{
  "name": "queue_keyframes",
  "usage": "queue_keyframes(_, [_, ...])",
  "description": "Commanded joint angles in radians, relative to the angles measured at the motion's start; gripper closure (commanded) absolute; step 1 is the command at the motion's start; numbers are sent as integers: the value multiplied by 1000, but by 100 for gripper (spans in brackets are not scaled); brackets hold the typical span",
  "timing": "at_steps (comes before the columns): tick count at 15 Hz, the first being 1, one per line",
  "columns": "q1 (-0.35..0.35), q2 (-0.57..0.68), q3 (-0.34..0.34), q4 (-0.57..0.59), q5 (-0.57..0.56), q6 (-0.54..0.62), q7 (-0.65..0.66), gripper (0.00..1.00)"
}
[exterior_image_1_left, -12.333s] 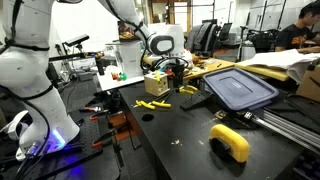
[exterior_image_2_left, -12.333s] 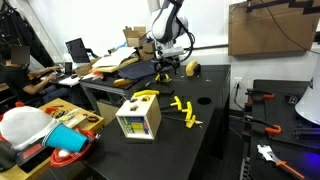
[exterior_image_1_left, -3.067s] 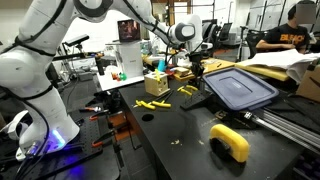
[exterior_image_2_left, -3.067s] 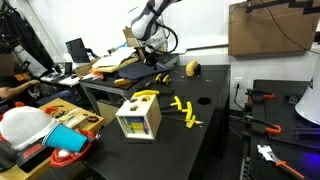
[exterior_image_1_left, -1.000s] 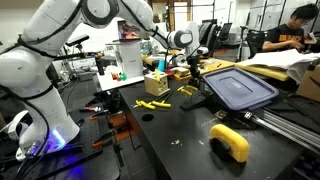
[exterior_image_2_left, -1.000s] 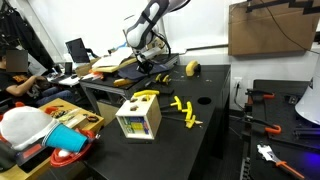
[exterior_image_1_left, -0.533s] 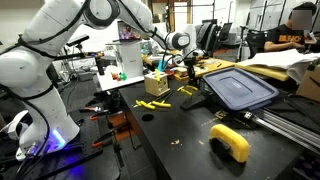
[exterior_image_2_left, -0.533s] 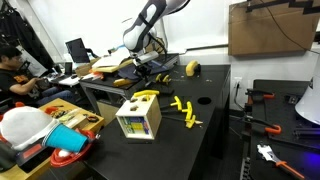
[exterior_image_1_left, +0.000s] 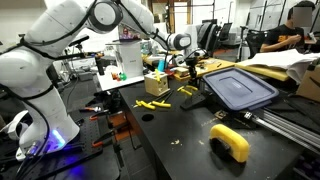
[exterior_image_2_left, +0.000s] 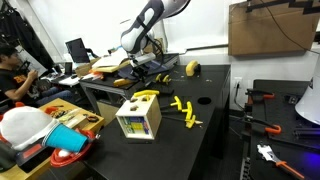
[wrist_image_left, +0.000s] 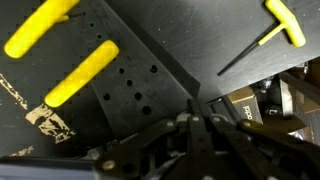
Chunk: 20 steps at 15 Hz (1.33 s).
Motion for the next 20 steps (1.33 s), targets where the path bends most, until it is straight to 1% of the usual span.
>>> queue_keyframes(1, [0,38,-3,71,12,-17,21,100])
queue_keyframes(4, [2,52,-10,93,7,-20,28,100])
queue_keyframes(5, [9,46,-21,83,-10,-25,28,100])
queue_keyframes(6, [1,37,-7,57,0,-4,3,99])
queue_keyframes(13, [1,39,-11,58,-2,-4,4,100])
queue_keyframes(14, [-1,57,-10,83,-2,-18,-2,100])
queue_keyframes(20, [16,106,-35,136,-15,22,55,100])
